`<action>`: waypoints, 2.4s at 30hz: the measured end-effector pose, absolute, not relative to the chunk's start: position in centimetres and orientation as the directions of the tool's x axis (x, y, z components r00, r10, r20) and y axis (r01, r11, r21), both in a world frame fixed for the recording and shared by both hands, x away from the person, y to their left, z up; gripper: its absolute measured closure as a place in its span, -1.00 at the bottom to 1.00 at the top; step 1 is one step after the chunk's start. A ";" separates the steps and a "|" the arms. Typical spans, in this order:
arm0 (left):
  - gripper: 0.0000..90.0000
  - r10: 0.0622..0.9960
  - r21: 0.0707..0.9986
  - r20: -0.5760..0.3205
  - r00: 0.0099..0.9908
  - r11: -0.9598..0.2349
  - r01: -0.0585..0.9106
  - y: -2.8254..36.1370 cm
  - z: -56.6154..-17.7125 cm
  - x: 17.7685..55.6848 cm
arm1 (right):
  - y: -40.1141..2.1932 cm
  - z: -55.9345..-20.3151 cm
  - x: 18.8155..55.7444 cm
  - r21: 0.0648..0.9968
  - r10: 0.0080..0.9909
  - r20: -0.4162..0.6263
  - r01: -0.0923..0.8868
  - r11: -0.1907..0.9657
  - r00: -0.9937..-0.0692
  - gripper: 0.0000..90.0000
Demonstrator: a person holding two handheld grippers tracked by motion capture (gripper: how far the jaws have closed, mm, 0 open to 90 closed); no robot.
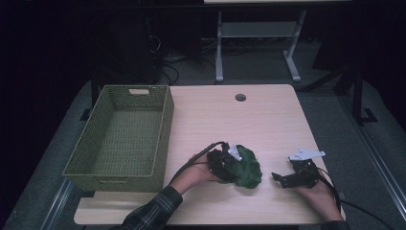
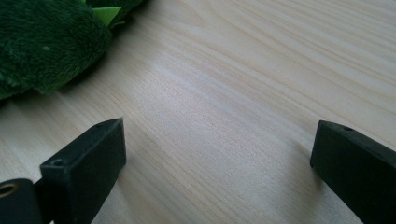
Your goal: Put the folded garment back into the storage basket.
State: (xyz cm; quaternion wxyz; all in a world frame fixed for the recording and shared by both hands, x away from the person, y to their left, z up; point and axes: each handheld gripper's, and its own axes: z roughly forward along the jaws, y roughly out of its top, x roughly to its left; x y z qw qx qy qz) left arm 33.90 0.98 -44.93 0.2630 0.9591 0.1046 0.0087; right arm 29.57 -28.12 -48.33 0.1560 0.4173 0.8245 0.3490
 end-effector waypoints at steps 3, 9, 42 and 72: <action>0.31 0.212 0.508 -0.043 0.976 -0.837 0.205 1.0 -44.9 33.8 | -28.1 -48.3 29.6 0.705 0.796 0.033 0.578 0.410 -0.604 -0.93; 0.45 0.228 0.512 -0.050 0.972 -0.830 0.221 1.1 -44.4 33.9 | -28.1 -48.3 29.6 0.705 0.795 0.034 0.578 0.410 -0.605 -0.93; 0.48 0.305 0.562 -0.103 0.947 -0.768 0.308 5.0 -37.8 34.6 | -28.1 -48.3 29.6 0.705 0.796 0.034 0.579 0.409 -0.604 -0.93; 0.46 0.433 0.621 -0.026 0.901 -0.699 0.354 13.7 -31.4 35.4 | -28.1 -48.3 29.5 0.704 0.797 0.038 0.583 0.407 -0.602 -0.93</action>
